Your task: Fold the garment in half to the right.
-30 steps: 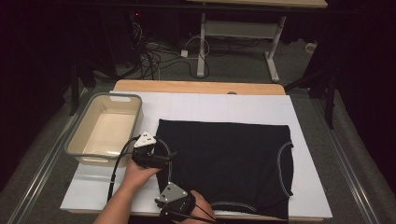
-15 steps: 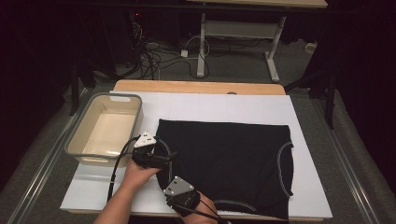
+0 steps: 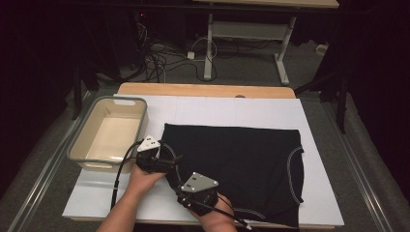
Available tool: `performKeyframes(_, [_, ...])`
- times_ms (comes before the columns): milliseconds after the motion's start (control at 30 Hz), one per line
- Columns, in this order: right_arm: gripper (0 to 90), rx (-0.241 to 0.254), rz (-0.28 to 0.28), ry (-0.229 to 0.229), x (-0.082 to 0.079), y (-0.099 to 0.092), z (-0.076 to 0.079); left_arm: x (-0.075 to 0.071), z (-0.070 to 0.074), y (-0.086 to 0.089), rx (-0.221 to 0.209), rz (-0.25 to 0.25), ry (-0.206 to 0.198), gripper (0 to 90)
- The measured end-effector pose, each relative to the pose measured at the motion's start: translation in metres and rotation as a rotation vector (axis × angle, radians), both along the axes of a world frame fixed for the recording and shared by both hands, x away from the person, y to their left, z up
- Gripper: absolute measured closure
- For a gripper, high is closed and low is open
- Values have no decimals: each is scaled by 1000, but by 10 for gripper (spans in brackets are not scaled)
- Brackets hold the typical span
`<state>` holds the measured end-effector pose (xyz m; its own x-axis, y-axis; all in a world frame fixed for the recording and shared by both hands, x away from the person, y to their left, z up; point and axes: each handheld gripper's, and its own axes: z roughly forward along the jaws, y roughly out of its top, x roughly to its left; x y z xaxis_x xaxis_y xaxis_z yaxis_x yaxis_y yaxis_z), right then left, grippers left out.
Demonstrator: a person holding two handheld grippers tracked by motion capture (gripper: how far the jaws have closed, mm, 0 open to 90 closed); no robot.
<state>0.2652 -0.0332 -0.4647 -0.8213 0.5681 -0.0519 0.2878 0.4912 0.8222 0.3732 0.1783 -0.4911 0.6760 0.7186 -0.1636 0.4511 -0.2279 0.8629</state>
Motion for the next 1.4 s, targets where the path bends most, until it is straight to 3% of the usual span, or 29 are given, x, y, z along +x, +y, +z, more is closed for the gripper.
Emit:
performKeyframes(100, [754,60,1,-3,6,-15,-4,0,0,0,0,-2,0,0])
performKeyframes(400, [758,147,-60,-17,12,-42,-18,0,0,-1,8,-4,-4,0])
performKeyframes(1000, [758,138,-51,-34,9,-41,-21,1,0,-3,21,21,18,0])
performKeyframes(1133, [756,144,-45,-23,10,-41,-21,7,1,-5,43,10,55,0])
performKeyframes(1400, [754,140,-44,-25,10,-41,-21,20,9,-14,51,32,55,0])
